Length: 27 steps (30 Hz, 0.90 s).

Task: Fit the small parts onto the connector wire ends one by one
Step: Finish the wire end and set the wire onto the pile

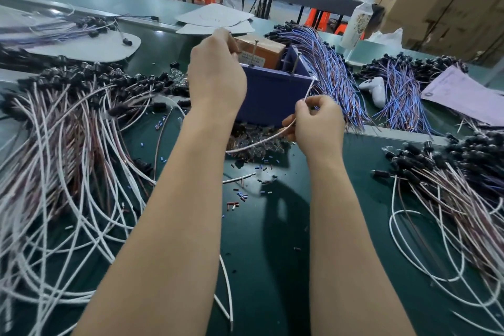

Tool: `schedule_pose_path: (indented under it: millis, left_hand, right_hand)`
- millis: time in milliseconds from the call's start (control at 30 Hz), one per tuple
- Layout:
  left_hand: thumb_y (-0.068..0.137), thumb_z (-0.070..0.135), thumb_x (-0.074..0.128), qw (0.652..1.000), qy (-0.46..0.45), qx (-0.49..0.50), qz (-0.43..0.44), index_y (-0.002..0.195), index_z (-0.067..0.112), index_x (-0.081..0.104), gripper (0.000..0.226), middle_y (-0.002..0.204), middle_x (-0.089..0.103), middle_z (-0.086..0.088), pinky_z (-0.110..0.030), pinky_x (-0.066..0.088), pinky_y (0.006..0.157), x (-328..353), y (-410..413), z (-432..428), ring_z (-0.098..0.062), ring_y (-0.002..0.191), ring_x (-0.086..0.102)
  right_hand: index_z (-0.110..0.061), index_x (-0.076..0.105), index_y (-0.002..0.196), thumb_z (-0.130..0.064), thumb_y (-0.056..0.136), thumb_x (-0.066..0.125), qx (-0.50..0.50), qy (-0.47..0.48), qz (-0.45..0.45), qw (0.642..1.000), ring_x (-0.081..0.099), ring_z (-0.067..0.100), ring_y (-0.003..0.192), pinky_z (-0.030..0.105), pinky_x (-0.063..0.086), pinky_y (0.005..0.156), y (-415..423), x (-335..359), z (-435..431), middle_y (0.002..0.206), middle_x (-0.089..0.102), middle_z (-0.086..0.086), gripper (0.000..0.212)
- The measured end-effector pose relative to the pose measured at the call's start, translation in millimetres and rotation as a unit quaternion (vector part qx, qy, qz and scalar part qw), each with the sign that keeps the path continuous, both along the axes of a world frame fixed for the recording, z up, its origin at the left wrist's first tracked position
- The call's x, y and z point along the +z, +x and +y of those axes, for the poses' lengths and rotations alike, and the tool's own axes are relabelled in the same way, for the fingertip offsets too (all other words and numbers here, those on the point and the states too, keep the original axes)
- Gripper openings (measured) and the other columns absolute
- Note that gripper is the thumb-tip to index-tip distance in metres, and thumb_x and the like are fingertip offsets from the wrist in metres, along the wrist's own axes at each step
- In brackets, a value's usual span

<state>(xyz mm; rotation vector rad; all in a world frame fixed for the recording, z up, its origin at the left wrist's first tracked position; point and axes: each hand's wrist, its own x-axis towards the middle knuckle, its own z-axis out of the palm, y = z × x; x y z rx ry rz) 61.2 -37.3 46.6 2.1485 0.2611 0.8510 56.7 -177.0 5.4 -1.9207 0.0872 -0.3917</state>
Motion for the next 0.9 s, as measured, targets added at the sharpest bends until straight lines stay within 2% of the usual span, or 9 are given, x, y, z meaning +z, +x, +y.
schedule_pose_path:
  millis: [100, 167, 233, 333, 467, 533, 733, 900]
  left_hand:
    - [0.096, 0.013, 0.049, 1.000, -0.016, -0.001, 0.026, 0.107, 0.011, 0.062, 0.017, 0.107, 0.067, -0.009, -0.029, 0.047, 0.086, -2.6, 5.5, 6.2, -0.025, 0.098, 0.062]
    - [0.095, 0.014, 0.050, 0.998, -0.051, -0.010, 0.034, 0.104, 0.012, 0.062, 0.015, 0.103, 0.069, -0.010, -0.038, 0.052, 0.088, -4.8, 8.9, 4.4, -0.028, 0.093, 0.066]
    - [0.095, 0.015, 0.051, 0.996, -0.080, -0.018, 0.037, 0.100, 0.012, 0.061, 0.012, 0.099, 0.070, -0.009, -0.041, 0.053, 0.086, -8.2, 10.9, -4.5, -0.029, 0.090, 0.067]
    - [0.094, 0.015, 0.052, 0.991, -0.128, -0.018, 0.027, 0.096, 0.012, 0.059, 0.007, 0.095, 0.071, -0.009, -0.041, 0.053, 0.084, -16.7, 13.5, -18.2, -0.028, 0.088, 0.068]
    - [0.094, 0.017, 0.053, 0.984, -0.178, 0.001, 0.026, 0.098, 0.009, 0.064, 0.014, 0.095, 0.071, -0.010, -0.041, 0.054, 0.082, -26.3, 19.9, -26.5, -0.028, 0.088, 0.068]
    - [0.094, 0.017, 0.052, 0.980, -0.197, -0.002, 0.023, 0.098, 0.009, 0.065, 0.015, 0.095, 0.072, -0.010, -0.041, 0.054, 0.082, -28.7, 22.3, -29.9, -0.029, 0.088, 0.069]
    - [0.093, 0.018, 0.053, 0.979, -0.201, -0.014, 0.004, 0.094, 0.009, 0.065, 0.014, 0.091, 0.072, -0.010, -0.040, 0.054, 0.081, -36.7, 27.5, -35.1, -0.029, 0.085, 0.069]
    - [0.093, 0.017, 0.053, 0.981, -0.193, -0.018, -0.003, 0.095, 0.011, 0.065, 0.014, 0.089, 0.072, -0.007, -0.038, 0.054, 0.081, -38.0, 27.2, -35.6, -0.025, 0.083, 0.069]
  right_hand:
    - [-0.021, 0.044, 0.081, -0.012, 0.097, 0.045, 0.002, 0.008, -0.024, 1.000, 0.058, 0.010, 0.042, 0.031, 0.053, 0.058, -1.3, 1.9, 4.1, 0.063, 0.064, 0.002, 0.018]
    - [-0.017, 0.048, 0.089, -0.012, 0.097, 0.047, 0.014, 0.006, -0.034, 0.999, 0.058, 0.012, 0.045, 0.035, 0.054, 0.061, -2.2, 1.8, 9.5, 0.063, 0.064, 0.002, 0.009]
    - [-0.014, 0.050, 0.100, -0.013, 0.097, 0.048, 0.022, 0.007, -0.042, 0.999, 0.059, 0.016, 0.053, 0.041, 0.055, 0.069, -2.4, -0.4, 14.1, 0.063, 0.063, 0.002, 0.003]
    - [-0.009, 0.051, 0.119, -0.014, 0.097, 0.048, 0.006, 0.002, -0.056, 0.998, 0.058, 0.018, 0.064, 0.043, 0.052, 0.079, -2.3, -3.7, 17.5, 0.064, 0.062, -0.001, 0.023]
    - [-0.007, 0.040, 0.139, -0.012, 0.098, 0.044, -0.001, -0.025, -0.060, 0.998, 0.057, 0.019, 0.080, 0.029, 0.043, 0.081, 3.1, -5.1, 17.7, 0.084, 0.064, 0.006, 0.042]
    - [-0.007, 0.038, 0.141, -0.011, 0.098, 0.044, 0.001, -0.042, -0.062, 0.997, 0.058, 0.020, 0.087, 0.022, 0.037, 0.077, 7.4, -5.7, 17.5, 0.091, 0.065, 0.009, 0.044]
    - [-0.009, 0.046, 0.126, -0.010, 0.094, 0.051, -0.009, -0.050, -0.065, 0.997, 0.060, 0.022, 0.088, 0.020, 0.032, 0.071, 15.6, -5.6, 17.9, 0.090, 0.068, 0.011, 0.033]
    - [-0.010, 0.052, 0.127, -0.012, 0.094, 0.051, -0.005, -0.059, -0.073, 0.996, 0.061, 0.020, 0.086, 0.023, 0.037, 0.078, 14.4, -5.8, 21.2, 0.084, 0.067, 0.006, 0.033]
